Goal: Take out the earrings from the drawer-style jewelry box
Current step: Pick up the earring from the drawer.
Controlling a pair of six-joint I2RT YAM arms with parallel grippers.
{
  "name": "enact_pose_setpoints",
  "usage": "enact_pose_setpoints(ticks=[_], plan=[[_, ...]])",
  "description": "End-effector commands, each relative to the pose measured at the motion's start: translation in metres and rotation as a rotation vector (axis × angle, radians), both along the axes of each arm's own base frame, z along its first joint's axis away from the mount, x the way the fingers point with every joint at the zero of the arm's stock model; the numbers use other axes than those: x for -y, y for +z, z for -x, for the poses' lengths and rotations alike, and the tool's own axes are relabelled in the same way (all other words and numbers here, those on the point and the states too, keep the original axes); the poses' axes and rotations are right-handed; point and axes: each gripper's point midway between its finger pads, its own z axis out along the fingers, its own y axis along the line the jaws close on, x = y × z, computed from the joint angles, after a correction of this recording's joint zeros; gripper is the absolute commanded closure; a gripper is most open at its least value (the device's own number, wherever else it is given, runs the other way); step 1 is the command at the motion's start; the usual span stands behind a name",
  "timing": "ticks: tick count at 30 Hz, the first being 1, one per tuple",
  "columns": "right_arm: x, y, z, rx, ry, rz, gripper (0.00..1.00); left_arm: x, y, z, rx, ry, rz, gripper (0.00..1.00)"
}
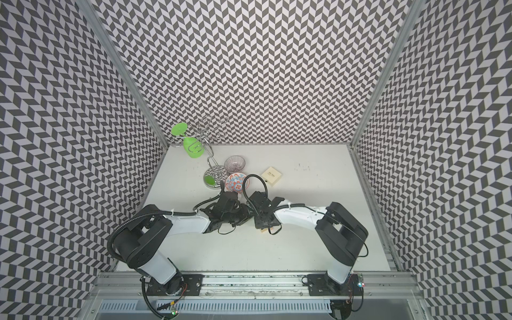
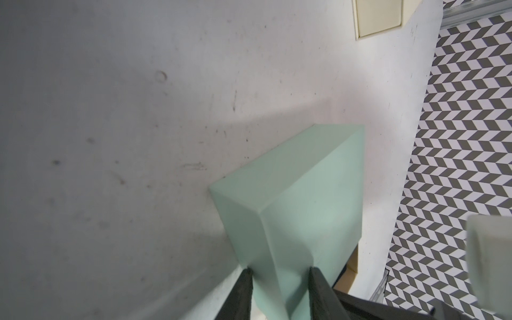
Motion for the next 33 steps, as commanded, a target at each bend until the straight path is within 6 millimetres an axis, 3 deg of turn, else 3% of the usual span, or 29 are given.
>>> enact_pose_setpoints(ticks=[1,24,33], plan=[[-0.001,0.012,-0.001,0.027,0.002,-0.002,0.94,-0.009,-0.023,0.009,-0.047,0.005,-0.071,0.65],[0.002,0.045,-0.001,0.061,-0.013,-0.034,0.94,-0.008,-0.025,0.006,-0.041,-0.004,-0.082,0.65],[0.024,0.065,-0.001,0.105,-0.074,-0.012,0.94,-0.008,-0.024,0.006,-0.038,-0.011,-0.086,0.65]])
